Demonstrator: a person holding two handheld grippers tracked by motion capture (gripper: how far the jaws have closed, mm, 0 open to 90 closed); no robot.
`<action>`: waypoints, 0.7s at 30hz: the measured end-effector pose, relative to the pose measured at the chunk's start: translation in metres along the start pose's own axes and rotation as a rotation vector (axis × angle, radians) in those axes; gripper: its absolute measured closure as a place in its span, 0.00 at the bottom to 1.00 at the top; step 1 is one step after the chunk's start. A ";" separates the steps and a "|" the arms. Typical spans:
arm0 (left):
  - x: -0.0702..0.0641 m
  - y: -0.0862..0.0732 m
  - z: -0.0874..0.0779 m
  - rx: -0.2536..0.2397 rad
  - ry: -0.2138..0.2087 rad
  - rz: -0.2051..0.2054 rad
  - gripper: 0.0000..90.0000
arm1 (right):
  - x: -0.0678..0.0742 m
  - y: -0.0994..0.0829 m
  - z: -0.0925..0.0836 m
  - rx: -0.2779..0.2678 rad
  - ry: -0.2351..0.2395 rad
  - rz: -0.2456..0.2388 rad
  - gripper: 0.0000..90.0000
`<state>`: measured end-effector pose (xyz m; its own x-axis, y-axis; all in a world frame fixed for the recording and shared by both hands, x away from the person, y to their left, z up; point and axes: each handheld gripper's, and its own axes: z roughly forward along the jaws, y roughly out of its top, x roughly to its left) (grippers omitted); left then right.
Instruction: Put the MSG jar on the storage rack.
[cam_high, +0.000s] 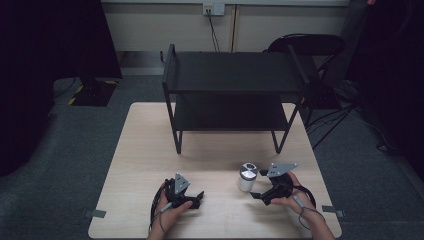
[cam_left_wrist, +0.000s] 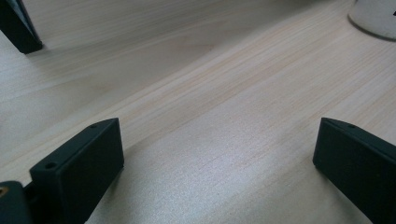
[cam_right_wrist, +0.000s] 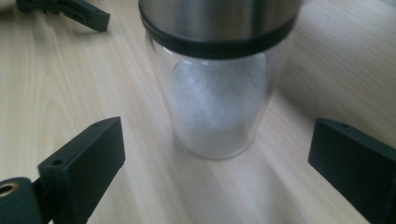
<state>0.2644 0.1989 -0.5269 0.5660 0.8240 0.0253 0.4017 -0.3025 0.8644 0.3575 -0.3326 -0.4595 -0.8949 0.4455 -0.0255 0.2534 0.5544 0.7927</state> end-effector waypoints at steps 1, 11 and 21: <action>0.000 0.000 0.000 0.000 0.000 0.000 0.01 | 0.001 0.001 0.003 -0.001 -0.004 -0.005 0.05; 0.000 0.000 0.000 0.000 0.000 0.000 0.01 | -0.007 0.007 0.018 -0.011 0.010 -0.020 0.21; 0.000 0.000 0.000 0.000 0.000 0.000 0.01 | -0.005 0.003 0.026 -0.010 0.014 -0.061 0.34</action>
<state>0.2644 0.1990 -0.5269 0.5661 0.8239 0.0255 0.4015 -0.3026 0.8644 0.3722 -0.3151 -0.4726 -0.9136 0.4013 -0.0653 0.1948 0.5731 0.7960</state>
